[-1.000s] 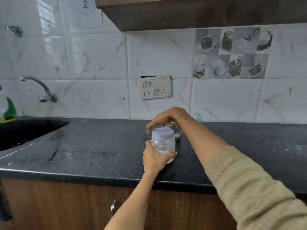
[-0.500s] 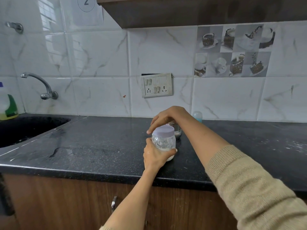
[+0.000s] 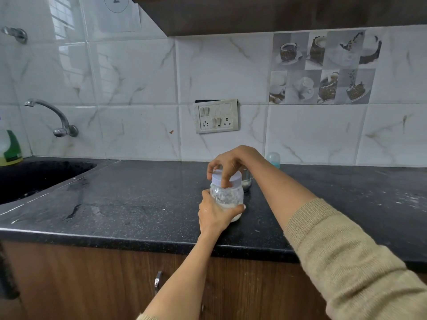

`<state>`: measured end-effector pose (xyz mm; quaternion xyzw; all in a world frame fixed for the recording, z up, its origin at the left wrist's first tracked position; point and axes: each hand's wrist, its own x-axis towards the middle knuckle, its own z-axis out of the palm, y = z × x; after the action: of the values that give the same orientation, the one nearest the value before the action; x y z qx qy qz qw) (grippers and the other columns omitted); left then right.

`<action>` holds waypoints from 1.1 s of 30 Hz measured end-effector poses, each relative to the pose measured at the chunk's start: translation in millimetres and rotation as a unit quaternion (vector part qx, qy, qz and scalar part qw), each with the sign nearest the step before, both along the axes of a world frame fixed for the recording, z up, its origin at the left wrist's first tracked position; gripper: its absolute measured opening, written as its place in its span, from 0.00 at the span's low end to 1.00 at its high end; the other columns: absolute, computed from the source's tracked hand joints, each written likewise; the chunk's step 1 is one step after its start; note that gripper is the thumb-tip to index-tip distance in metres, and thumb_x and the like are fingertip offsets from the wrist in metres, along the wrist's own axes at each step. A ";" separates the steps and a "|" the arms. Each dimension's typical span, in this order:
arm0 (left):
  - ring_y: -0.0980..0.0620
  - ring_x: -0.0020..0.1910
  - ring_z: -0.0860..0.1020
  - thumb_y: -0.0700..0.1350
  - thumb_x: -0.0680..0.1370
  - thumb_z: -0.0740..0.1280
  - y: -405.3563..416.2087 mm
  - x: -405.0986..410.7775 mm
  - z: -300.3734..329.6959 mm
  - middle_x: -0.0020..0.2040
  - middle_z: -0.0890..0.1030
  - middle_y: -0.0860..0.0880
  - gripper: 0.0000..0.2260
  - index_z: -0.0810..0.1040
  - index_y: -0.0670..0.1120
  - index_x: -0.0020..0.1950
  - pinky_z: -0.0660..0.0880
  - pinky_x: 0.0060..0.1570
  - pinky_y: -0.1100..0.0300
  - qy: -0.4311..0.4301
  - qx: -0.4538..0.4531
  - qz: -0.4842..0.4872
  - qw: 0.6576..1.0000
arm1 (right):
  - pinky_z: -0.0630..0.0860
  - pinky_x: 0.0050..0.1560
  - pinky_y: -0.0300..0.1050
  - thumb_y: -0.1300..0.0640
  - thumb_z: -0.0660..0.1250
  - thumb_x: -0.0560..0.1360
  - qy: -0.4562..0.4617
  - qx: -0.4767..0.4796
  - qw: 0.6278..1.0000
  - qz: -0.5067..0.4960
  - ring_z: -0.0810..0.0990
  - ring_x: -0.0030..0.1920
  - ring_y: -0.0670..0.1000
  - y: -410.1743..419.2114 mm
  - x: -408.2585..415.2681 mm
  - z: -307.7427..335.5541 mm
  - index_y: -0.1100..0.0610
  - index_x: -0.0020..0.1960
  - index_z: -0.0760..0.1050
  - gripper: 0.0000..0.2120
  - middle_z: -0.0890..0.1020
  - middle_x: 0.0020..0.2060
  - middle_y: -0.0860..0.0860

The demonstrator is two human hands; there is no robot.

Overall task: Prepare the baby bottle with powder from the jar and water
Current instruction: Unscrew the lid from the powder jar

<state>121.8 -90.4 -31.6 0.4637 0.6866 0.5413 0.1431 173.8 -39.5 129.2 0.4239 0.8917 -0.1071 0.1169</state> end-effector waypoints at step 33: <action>0.41 0.62 0.74 0.52 0.60 0.80 94.1 -144.8 15.7 0.63 0.74 0.41 0.42 0.62 0.42 0.65 0.73 0.58 0.49 -0.020 -0.015 0.075 0.997 | 0.76 0.60 0.52 0.58 0.82 0.57 0.425 -0.205 0.879 0.062 0.81 0.56 0.48 31.9 -4.6 -147.1 0.52 0.36 0.70 0.20 0.80 0.54 0.47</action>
<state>-23.0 3.7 -15.8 0.3979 0.7243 0.5495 0.1231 169.2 -7.6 -18.0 0.2481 0.8379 -0.4504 -0.1828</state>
